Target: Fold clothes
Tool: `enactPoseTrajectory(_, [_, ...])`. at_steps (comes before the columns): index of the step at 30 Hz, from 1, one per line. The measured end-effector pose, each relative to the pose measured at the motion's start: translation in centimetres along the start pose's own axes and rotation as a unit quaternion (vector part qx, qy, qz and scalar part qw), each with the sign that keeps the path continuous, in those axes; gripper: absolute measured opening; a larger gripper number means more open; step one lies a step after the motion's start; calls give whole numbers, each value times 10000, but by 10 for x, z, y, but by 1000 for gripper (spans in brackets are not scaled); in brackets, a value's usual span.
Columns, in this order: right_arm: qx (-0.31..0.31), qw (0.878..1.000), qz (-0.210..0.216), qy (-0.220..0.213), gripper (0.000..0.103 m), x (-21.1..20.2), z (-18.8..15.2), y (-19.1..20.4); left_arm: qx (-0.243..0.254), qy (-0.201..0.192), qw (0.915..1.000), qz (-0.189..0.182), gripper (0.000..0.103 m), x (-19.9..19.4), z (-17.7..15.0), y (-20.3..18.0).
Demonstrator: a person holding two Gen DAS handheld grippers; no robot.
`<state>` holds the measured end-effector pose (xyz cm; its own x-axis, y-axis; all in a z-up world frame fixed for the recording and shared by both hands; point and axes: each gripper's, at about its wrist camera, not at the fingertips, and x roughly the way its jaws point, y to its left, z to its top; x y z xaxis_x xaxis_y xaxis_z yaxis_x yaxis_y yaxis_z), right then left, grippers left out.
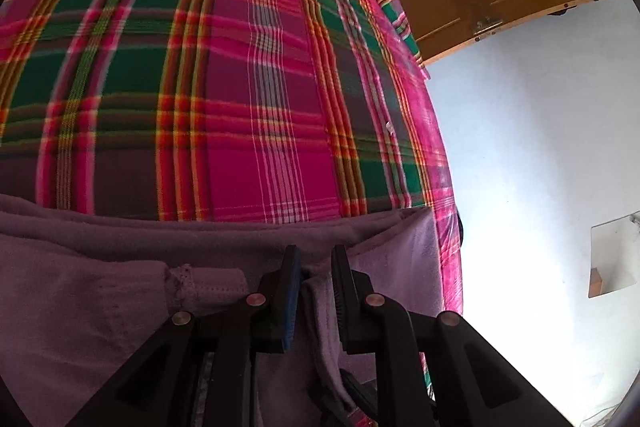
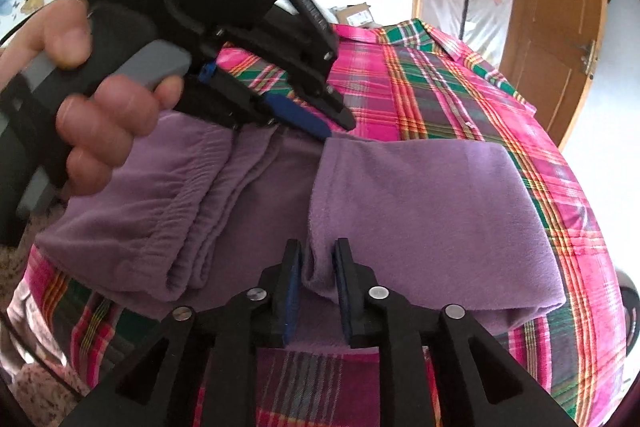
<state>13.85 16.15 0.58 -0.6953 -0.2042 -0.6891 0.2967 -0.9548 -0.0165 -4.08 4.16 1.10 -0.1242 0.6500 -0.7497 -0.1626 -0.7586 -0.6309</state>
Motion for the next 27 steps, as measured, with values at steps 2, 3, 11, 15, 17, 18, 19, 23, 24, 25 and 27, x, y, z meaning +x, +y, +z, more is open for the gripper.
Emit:
enactPoseTrajectory(2, [-57,9999,94,-38,22,-5,-3,1,-2,-64,10000,-33,15,-5,-2,-2])
enactPoseTrajectory(3, [-63,9998,159,-81,22,-9,-3,-1,-2,-94,9999,-52,15,-7,-3,-3])
enactPoseTrajectory(11, [547,9951,-290,-773,26,-63,-24,-59,196,-269,9992,-204,15,-26,-15,-21])
enactPoseTrajectory(15, [1081,9862,-1058,-668,39,-68,-42,-101,399,-411,9982,-203,16,-28,-23,-37])
enactPoseTrajectory(17, [1164,9835,-1290,-495,42,-62,-47,-114,552,-331,9978,-155,16,-19,-25,-45])
enactPoseTrajectory(18, [1167,9831,-1354,-399,44,-57,-48,-119,550,-197,9981,-201,16,-13,-28,-47])
enactPoseTrajectory(19, [1156,9828,-1408,-319,44,-50,-48,-124,504,-86,9984,-259,16,-7,-30,-47])
enactPoseTrajectory(23, [1155,9859,-1167,-309,45,-42,-51,-125,403,321,9985,-183,16,20,-38,-45])
enactPoseTrajectory(24, [1117,9873,-1079,-321,46,-39,-51,-125,362,388,9985,-155,16,25,-38,-43])
enactPoseTrajectory(25, [1074,9885,-1023,-279,47,-35,-50,-125,316,385,9986,-156,16,27,-38,-42])
enactPoseTrajectory(27, [1009,9898,-994,-167,48,-28,-49,-128,220,311,9991,-184,16,26,-36,-38])
